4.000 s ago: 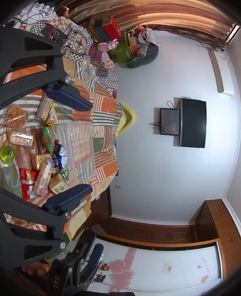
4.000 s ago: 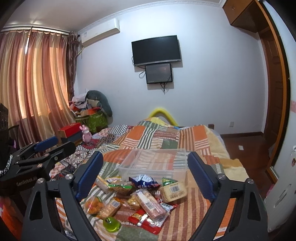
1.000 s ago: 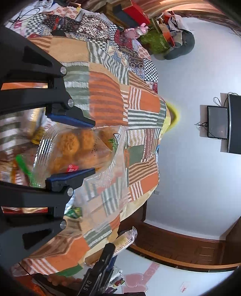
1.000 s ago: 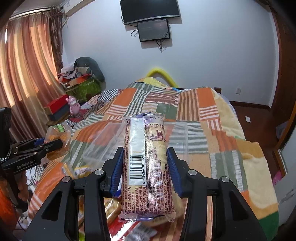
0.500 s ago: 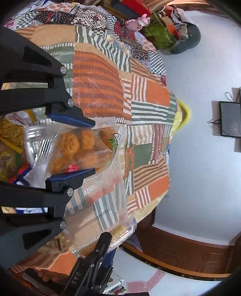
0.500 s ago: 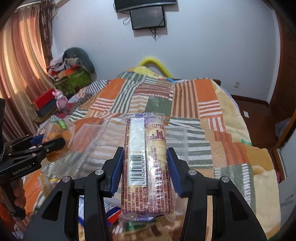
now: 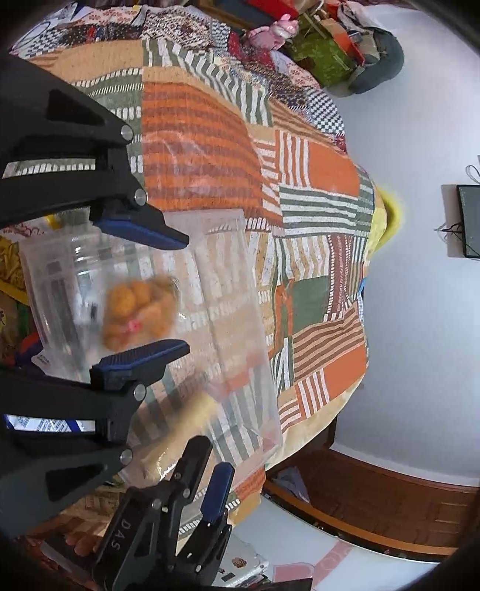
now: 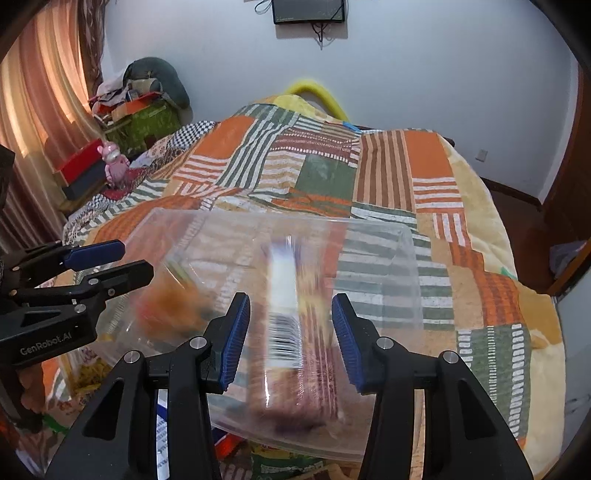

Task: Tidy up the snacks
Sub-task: 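Carry both snacks into the clear plastic box and open both grippers, then grasp the gold-wrapped biscuit roll with the left gripper while the right grasps the bread loaf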

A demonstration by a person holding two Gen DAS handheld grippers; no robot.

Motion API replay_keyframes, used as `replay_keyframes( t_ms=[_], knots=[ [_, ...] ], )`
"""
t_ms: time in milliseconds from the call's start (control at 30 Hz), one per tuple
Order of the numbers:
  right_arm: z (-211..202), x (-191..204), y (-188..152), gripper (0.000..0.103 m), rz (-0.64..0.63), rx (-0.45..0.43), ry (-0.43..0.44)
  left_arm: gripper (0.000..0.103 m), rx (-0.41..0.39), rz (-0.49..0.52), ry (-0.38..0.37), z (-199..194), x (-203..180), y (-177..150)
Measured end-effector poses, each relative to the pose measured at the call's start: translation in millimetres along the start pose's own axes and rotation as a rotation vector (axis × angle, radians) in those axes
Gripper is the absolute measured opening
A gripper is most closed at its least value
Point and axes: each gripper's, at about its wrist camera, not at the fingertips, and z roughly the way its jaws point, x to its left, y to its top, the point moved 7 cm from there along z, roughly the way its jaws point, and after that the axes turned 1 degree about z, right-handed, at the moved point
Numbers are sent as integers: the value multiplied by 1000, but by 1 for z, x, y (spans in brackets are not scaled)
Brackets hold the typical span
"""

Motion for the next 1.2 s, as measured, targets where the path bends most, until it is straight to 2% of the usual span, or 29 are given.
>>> replay_keyframes(
  t_ms=[333, 467, 767, 900, 1067, 1200],
  knots=[
    [-44, 3, 4, 53, 2, -66, 2, 65, -81, 5, 23, -55, 9, 9],
    [-66, 4, 0, 56, 3, -88, -9, 69, -95, 22, 57, -82, 20, 5],
    [-99, -2, -23, 62, 10, -100, -38, 80, -87, 3, 139, -127, 65, -36],
    [-105, -7, -41, 72, 16, -84, -56, 83, -42, -17, 166, -126, 82, -68],
    [-103, -13, -64, 73, 19, -41, -86, 84, 43, -72, 153, -106, 89, -109],
    [-99, -16, -82, 77, 31, -4, -91, 84, 93, -109, 146, -80, 85, -129]
  ],
)
